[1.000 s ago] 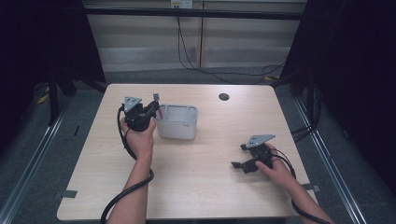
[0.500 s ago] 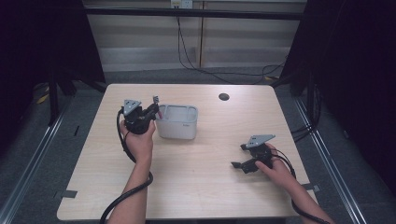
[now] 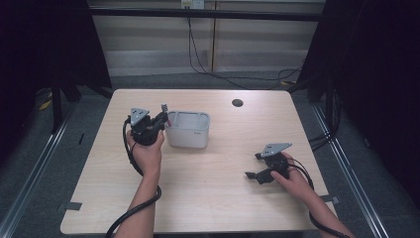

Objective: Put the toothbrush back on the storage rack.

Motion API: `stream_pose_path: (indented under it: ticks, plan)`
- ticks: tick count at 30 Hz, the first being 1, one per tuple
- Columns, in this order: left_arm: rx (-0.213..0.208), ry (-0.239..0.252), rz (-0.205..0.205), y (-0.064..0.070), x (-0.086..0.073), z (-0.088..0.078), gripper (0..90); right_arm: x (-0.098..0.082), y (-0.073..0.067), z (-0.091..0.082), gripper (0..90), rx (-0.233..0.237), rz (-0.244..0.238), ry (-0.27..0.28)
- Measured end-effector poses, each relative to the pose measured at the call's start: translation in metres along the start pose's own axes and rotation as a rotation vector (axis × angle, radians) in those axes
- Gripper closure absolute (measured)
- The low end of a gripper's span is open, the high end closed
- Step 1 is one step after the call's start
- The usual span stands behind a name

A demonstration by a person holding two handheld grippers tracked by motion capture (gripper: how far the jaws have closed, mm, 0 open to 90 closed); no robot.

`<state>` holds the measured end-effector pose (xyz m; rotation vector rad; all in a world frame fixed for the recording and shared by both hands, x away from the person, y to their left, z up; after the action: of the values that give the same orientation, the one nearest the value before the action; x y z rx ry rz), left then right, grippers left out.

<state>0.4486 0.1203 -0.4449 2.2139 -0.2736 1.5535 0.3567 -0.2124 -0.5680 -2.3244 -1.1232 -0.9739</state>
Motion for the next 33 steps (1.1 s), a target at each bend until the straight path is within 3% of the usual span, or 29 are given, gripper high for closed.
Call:
stream_pose_path:
  ticks: [33]
  plan:
    - [-0.005,-0.033,0.006,0.0002,-0.0092,-0.0005,81.5,0.0000,0.0001,0.0000,12.6,0.001,0.000,0.000]
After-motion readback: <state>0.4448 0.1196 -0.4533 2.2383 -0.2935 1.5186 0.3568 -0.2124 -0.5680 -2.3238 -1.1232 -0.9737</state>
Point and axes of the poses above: each handheld gripper's, and its own axes: z roughly forward along the jaws, x roughly out of its top, y roughly to its right, the point moved 8 cm from there along z, roughly forward along the jaws
